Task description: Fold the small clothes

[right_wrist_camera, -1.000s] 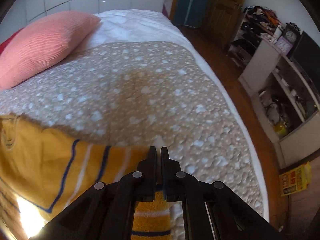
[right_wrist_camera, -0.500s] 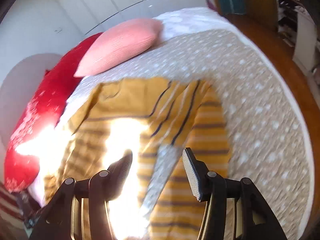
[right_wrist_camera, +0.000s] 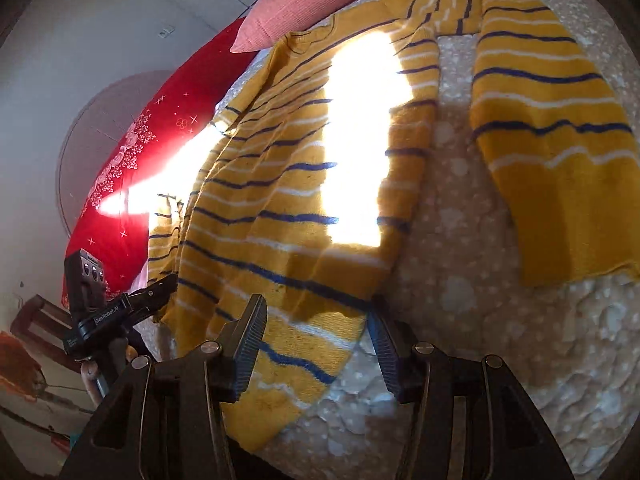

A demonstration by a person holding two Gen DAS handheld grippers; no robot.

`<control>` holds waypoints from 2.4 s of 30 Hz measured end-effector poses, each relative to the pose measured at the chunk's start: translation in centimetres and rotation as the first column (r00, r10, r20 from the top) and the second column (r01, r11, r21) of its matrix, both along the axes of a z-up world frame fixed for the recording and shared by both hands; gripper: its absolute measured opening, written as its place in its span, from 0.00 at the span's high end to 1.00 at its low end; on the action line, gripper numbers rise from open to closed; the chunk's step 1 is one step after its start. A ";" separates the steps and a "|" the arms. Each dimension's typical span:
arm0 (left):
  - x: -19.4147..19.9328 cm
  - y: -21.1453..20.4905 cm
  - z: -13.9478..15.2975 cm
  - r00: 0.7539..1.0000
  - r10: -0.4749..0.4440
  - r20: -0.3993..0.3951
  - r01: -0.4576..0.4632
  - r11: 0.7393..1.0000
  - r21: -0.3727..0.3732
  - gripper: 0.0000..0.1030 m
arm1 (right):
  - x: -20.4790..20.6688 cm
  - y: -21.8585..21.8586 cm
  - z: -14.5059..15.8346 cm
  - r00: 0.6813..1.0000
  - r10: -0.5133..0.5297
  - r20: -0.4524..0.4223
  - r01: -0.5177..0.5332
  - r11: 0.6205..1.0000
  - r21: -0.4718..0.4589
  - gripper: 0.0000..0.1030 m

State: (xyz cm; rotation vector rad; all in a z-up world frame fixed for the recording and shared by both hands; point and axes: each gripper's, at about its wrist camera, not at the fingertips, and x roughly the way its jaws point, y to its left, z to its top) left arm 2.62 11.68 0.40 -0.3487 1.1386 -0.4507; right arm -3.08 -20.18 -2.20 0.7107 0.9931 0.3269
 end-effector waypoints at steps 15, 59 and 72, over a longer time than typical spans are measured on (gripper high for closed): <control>0.4 -2.8 0.2 1.000 0.009 0.013 -0.010 0.992 0.124 0.86 | -1.0 3.3 -0.6 0.998 -0.058 0.032 0.059 0.998 -0.006 0.90; -13.5 0.4 7.6 0.975 0.084 0.204 -0.116 0.981 0.154 0.40 | -6.6 -23.1 9.3 0.777 -0.598 0.198 0.614 0.650 -0.447 0.91; -12.9 -0.9 7.5 0.981 0.063 0.185 -0.091 0.985 0.148 0.39 | -13.1 -29.4 6.4 0.723 -0.681 0.115 0.687 0.689 -0.232 0.60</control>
